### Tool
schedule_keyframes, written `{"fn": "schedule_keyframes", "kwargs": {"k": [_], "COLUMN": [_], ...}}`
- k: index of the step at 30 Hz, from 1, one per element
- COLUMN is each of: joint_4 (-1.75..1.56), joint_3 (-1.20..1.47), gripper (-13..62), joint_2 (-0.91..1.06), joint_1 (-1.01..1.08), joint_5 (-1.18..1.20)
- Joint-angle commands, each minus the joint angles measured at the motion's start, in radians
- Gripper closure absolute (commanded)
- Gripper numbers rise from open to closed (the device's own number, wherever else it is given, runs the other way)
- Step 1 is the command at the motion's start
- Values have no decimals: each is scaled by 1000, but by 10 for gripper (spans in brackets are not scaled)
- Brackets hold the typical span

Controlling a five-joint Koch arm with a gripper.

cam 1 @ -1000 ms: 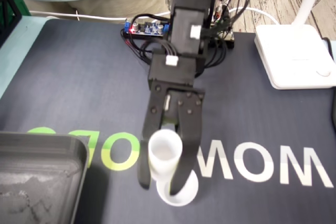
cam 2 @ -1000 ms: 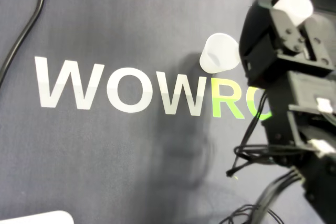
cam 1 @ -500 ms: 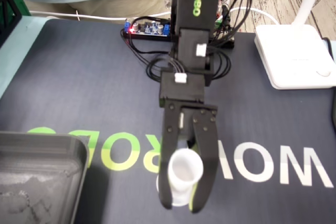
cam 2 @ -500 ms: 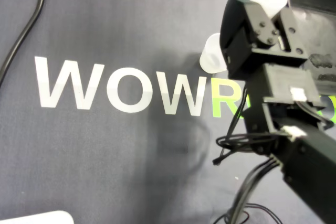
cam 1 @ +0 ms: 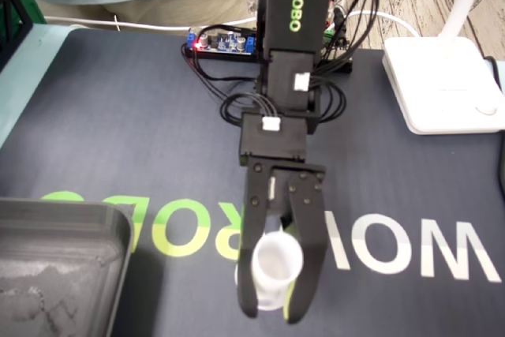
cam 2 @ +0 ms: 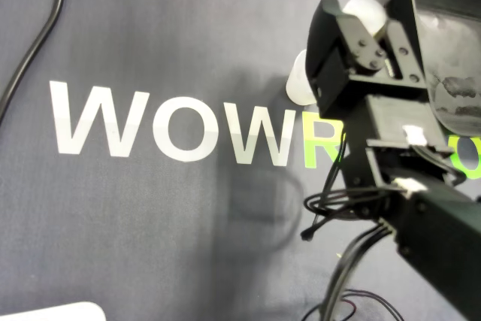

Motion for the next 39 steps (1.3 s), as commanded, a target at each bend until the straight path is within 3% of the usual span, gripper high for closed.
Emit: {"fn": "schedule_keyframes", "kwargs": {"k": [1,7,19,23,32,39], "joint_4": [-95,-97,-49,127,526,655], "joint_3": [-29,-5,49,46,52,201], "gripper": [308,266,267,266,243,171], "joint_2": [2,34,308,454,664,723], "joint_1": [0,-2,12,12,43,46], "joint_5": [25,31,184,407,1227,1434]}}
